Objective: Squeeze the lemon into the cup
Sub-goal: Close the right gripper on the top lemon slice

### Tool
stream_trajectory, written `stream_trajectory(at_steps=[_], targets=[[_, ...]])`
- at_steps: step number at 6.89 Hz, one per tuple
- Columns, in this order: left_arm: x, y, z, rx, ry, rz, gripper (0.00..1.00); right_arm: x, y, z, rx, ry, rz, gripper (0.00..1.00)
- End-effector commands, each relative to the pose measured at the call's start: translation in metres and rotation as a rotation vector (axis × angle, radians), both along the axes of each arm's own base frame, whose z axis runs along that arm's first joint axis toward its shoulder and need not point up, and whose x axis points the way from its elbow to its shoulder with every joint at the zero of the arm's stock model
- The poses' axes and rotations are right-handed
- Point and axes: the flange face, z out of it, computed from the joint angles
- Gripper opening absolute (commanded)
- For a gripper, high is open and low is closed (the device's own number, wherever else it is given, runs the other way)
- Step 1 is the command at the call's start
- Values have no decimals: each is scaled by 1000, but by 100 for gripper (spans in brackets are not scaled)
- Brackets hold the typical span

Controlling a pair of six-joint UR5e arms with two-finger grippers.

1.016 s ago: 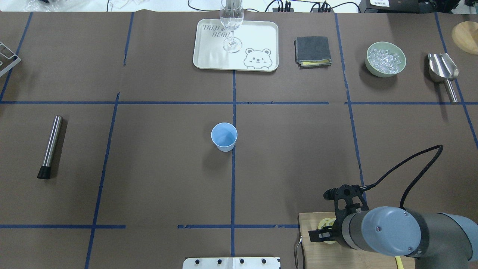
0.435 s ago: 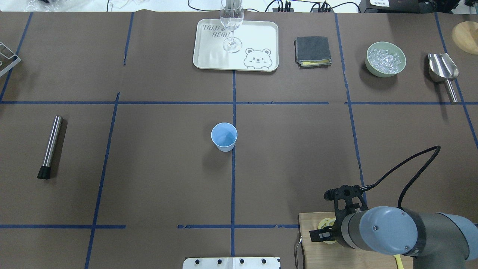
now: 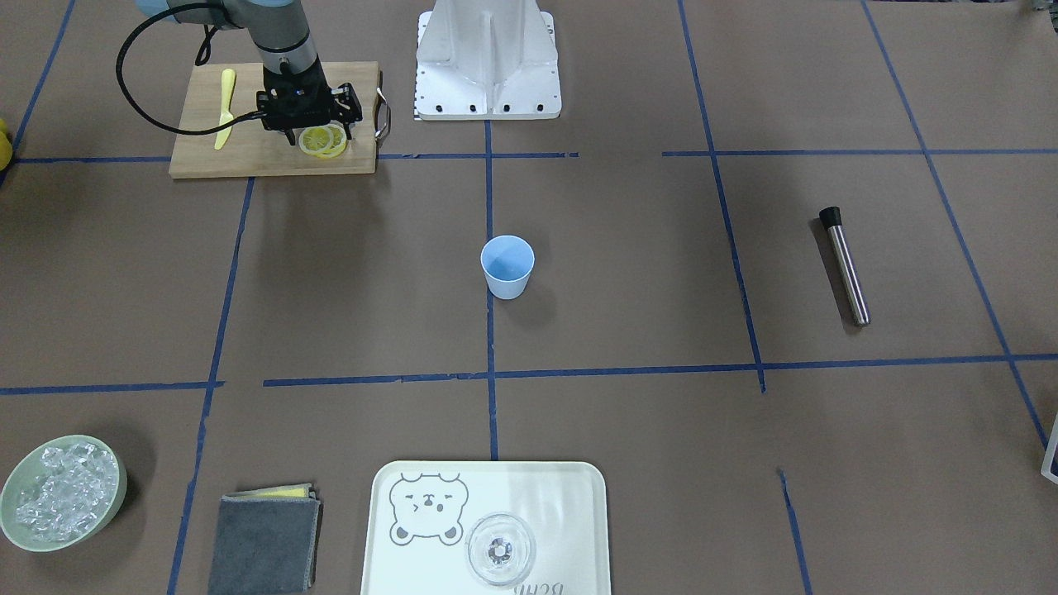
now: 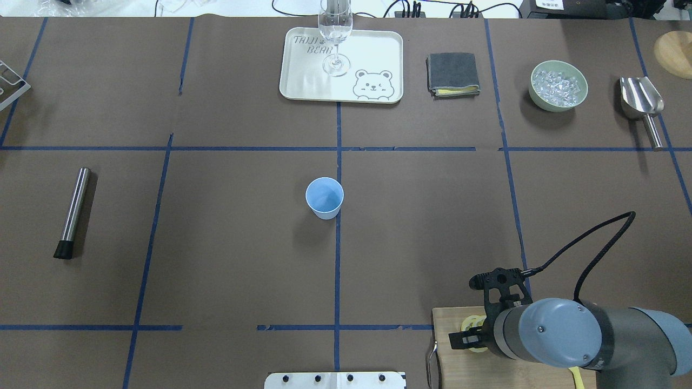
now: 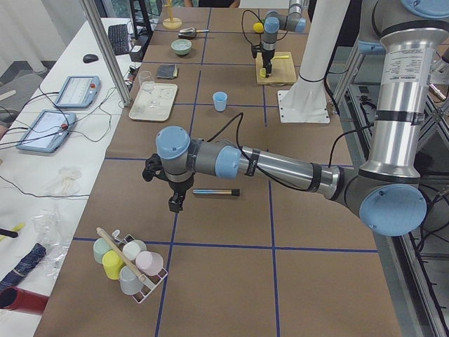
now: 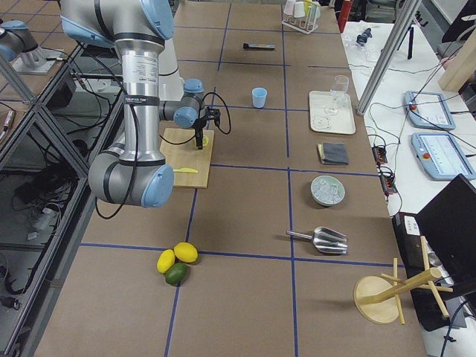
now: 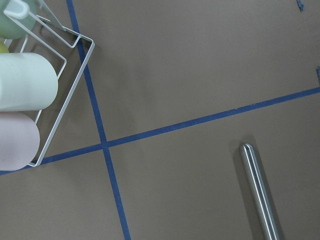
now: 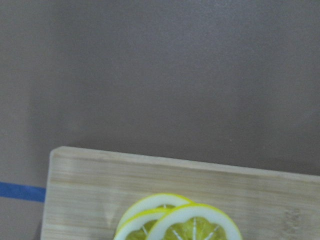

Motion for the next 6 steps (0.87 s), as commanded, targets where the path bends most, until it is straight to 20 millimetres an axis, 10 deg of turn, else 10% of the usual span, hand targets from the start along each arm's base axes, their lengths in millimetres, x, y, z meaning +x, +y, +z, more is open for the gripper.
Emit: stream_trajectory(at_steps=[1,3,6], targets=[[0,6,-4,-7,2,-14,100,0,0,0,-1,-1,0,97],[-1,6,-11,-1,3,-19,100,2,-1,-3,-4,-7,9,49],[-1,12,-13,-11,5,-29,100,6,-3,-8,-1,-17,17,25]])
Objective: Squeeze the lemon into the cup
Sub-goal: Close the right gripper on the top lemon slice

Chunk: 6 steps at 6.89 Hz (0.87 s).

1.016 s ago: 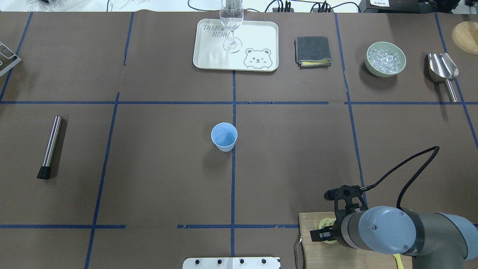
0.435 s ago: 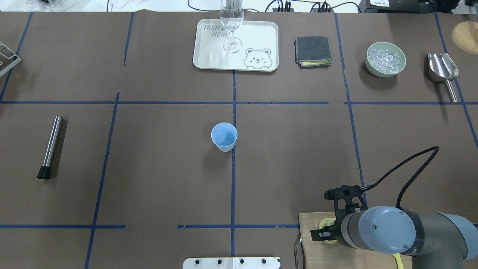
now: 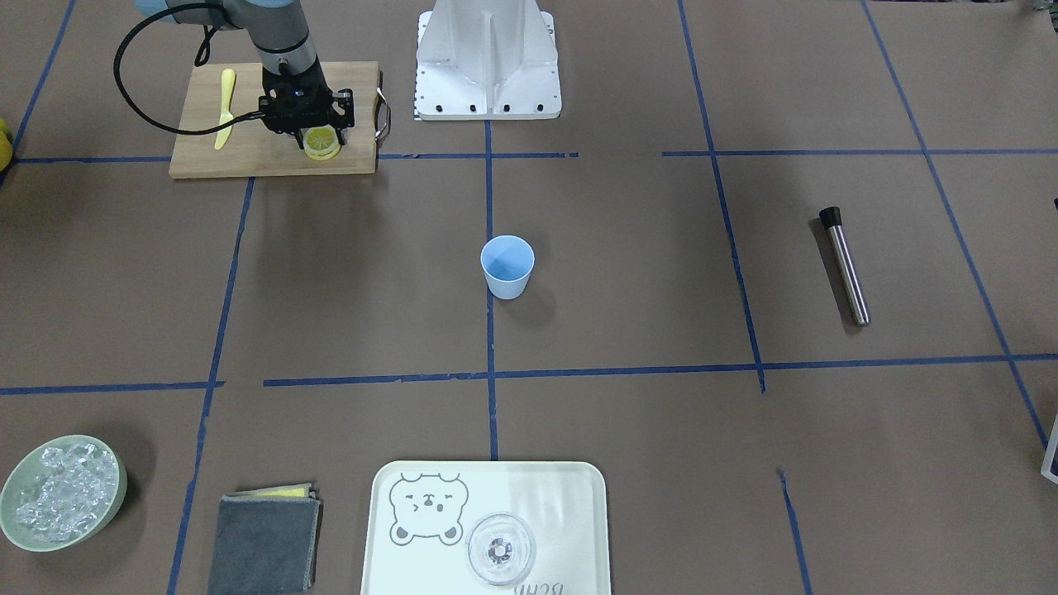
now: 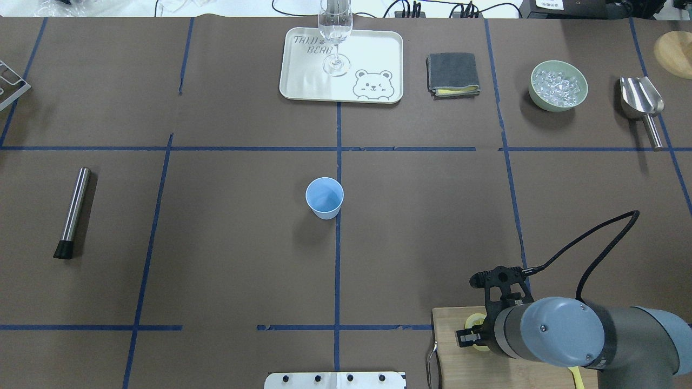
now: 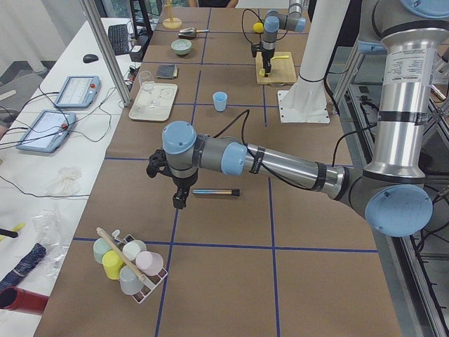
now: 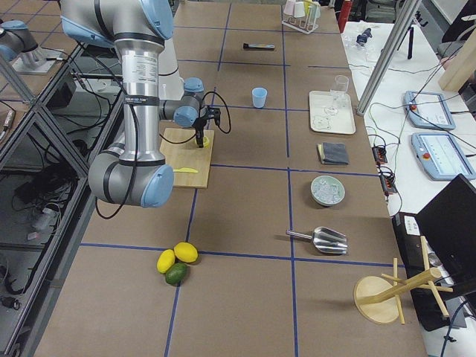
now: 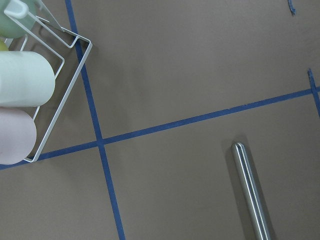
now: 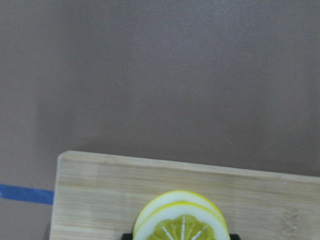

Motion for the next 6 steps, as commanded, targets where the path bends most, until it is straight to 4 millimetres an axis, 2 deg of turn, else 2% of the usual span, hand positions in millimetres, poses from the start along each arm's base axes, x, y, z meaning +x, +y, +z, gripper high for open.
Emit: stream_trajectory(at_steps=[1,6], targets=[[1,1,-1,-4,14,-1,100,7,-1,-6,4,-12,6,25],[2,1,-2,-5,25,1,100,17,-4,-15,9,-30,18,26]])
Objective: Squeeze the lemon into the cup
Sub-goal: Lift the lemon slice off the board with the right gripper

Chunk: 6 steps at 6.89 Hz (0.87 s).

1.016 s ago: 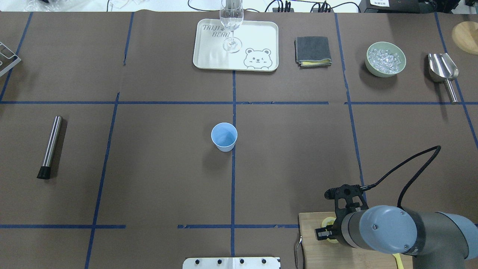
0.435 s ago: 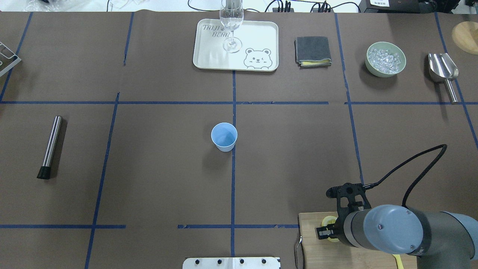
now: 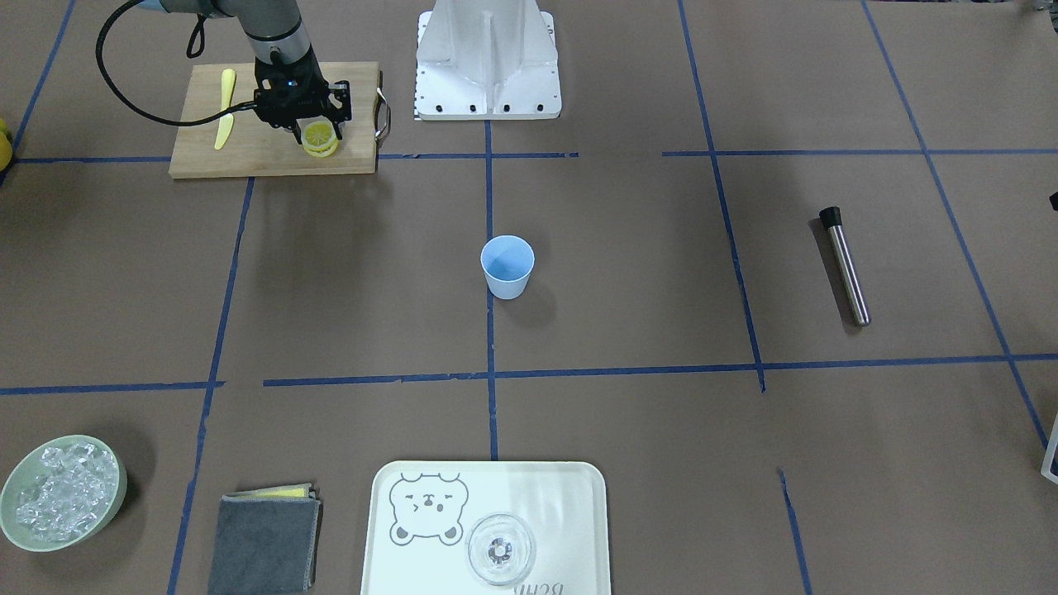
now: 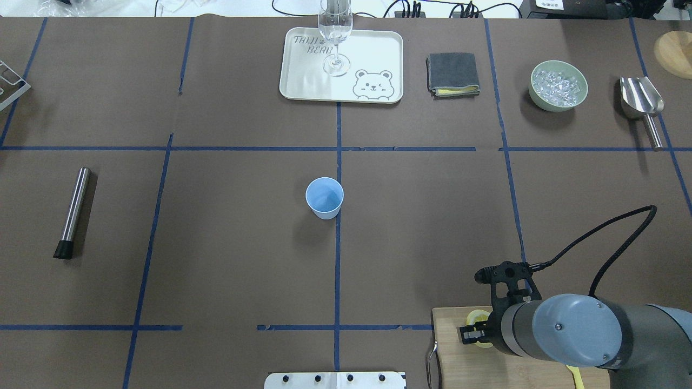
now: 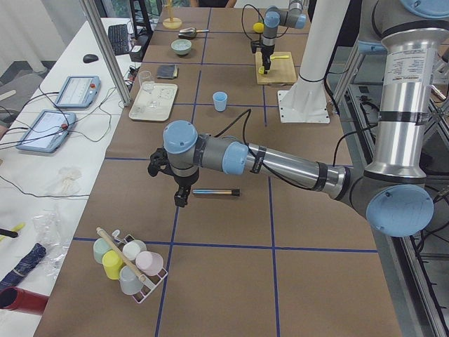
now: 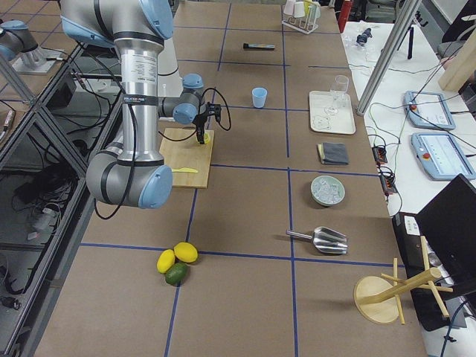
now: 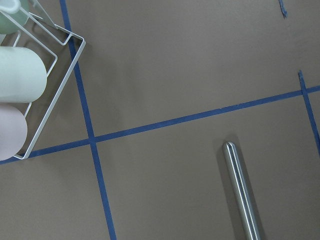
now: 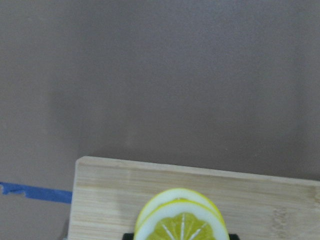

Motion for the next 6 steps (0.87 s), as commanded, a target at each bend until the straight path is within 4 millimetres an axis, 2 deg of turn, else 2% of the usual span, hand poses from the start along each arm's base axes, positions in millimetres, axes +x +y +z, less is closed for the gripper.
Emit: stream_trajectory(at_steps=[1,3,6], targets=[[0,0,0,0,0,0,100,3,-7,-6,2,-12,15,26],[0,1,0,0,1,0,100,5,-11,-17,-2,-34,19,26],[0,2,1,-3,1,0,100,8,-12,-17,-1,-34,24,27]])
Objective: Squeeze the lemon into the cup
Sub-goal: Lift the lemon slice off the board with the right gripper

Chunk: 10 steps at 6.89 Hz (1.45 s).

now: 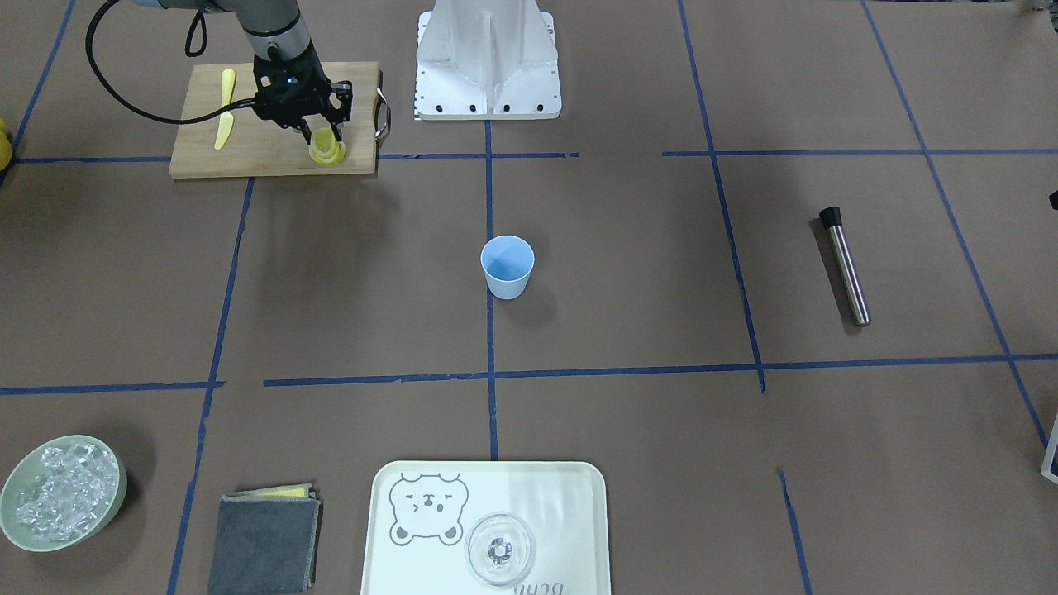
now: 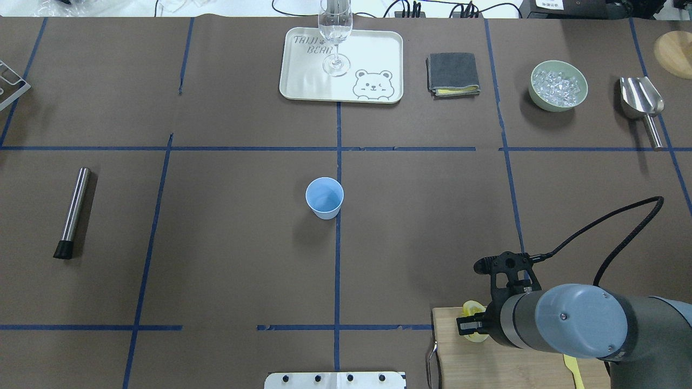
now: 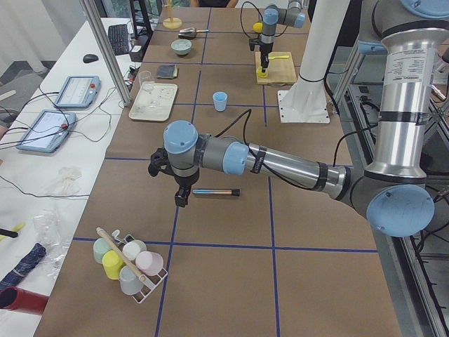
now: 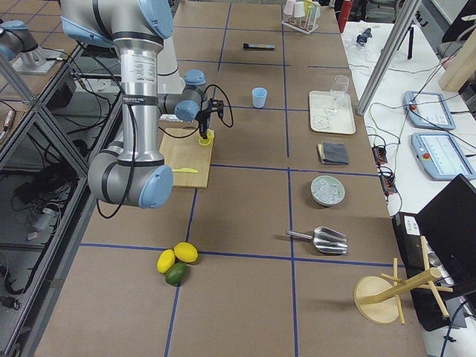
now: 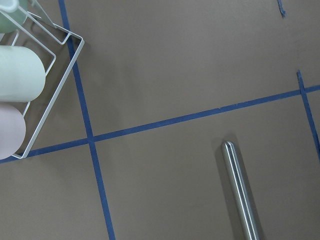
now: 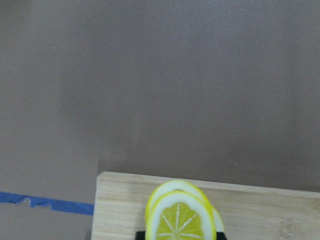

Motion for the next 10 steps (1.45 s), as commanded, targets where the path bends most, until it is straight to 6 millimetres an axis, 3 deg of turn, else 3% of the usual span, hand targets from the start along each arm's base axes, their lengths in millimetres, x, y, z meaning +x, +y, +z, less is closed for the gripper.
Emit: stream_trajectory(at_steps=[1,4,6,9,10], targets=[[0,1,1,-2,0,0,100,6,-6,-6,1,-11,16,27],[-1,4,0,0,0,-2,100,15,-14,-15,6,-27,36,27],[-2,14,4,-9,-1,-1,100,28,-33,-35,-7,-73,64,28],[-1,19,8,-16,1,0,100,0,-69,-129,-17,-47,115,29],[-1,19,9,-17,-1,0,100,-16,-87,-151,-16,-45,137,29]])
